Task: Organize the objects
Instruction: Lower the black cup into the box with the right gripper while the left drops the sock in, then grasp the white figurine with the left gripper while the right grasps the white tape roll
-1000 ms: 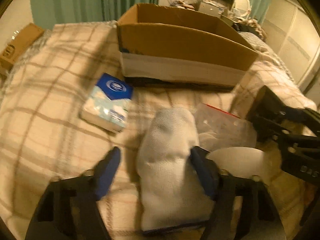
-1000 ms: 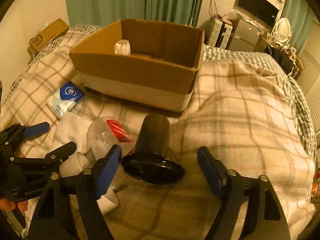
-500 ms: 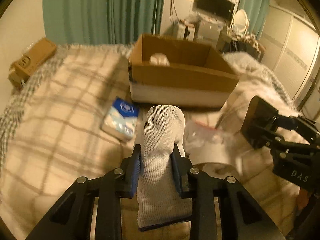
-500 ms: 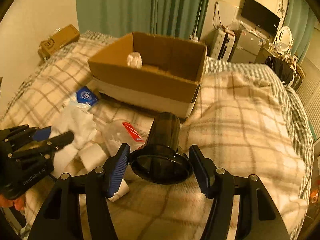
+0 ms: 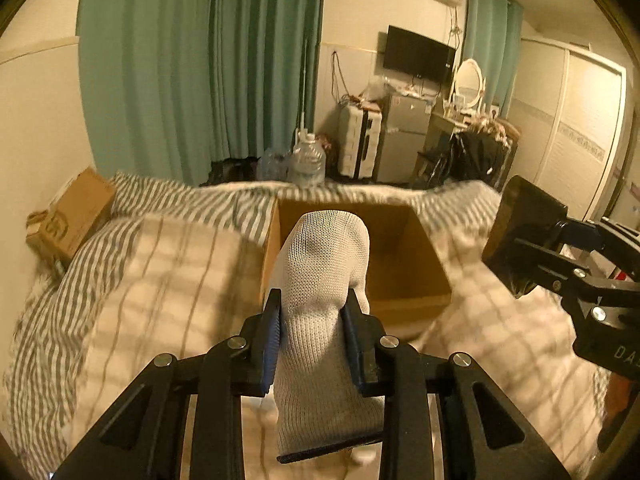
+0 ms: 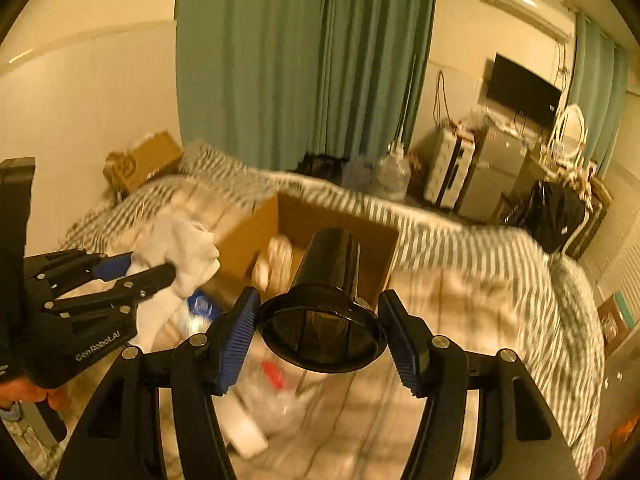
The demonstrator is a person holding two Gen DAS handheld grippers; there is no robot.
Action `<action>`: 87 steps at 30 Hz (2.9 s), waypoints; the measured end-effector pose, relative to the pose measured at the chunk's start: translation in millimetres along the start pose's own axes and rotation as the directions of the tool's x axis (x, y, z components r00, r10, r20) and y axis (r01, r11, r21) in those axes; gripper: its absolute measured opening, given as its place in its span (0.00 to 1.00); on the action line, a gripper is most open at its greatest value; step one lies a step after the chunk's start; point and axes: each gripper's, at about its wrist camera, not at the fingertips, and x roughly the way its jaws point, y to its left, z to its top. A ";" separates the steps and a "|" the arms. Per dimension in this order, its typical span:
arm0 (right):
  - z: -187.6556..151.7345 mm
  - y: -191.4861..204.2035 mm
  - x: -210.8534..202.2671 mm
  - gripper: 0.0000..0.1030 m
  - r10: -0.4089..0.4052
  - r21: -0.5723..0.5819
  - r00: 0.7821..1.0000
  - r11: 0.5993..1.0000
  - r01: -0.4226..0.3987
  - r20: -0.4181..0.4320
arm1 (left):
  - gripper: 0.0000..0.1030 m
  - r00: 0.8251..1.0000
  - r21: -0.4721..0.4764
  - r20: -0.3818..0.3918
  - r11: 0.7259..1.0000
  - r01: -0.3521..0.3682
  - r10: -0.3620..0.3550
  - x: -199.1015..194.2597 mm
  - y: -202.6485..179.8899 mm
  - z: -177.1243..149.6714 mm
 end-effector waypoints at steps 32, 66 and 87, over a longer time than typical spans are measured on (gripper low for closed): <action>36.6 -50.6 138.2 0.81 -0.017 0.072 0.996 0.997 0.024 -0.086 | 0.78 0.997 0.030 -0.059 0.999 -0.038 0.040 112.8 2.7 32.3; -143.8 18.1 25.7 0.81 -0.042 0.046 0.971 0.997 0.054 -0.233 | 0.97 0.966 0.110 -0.248 0.993 -0.050 0.076 16.9 -39.7 -185.1; -139.9 21.9 21.1 0.81 -0.023 0.066 0.980 0.997 0.036 -0.199 | 0.54 0.973 0.027 -0.217 0.996 0.083 -0.075 -3.8 -31.7 -176.6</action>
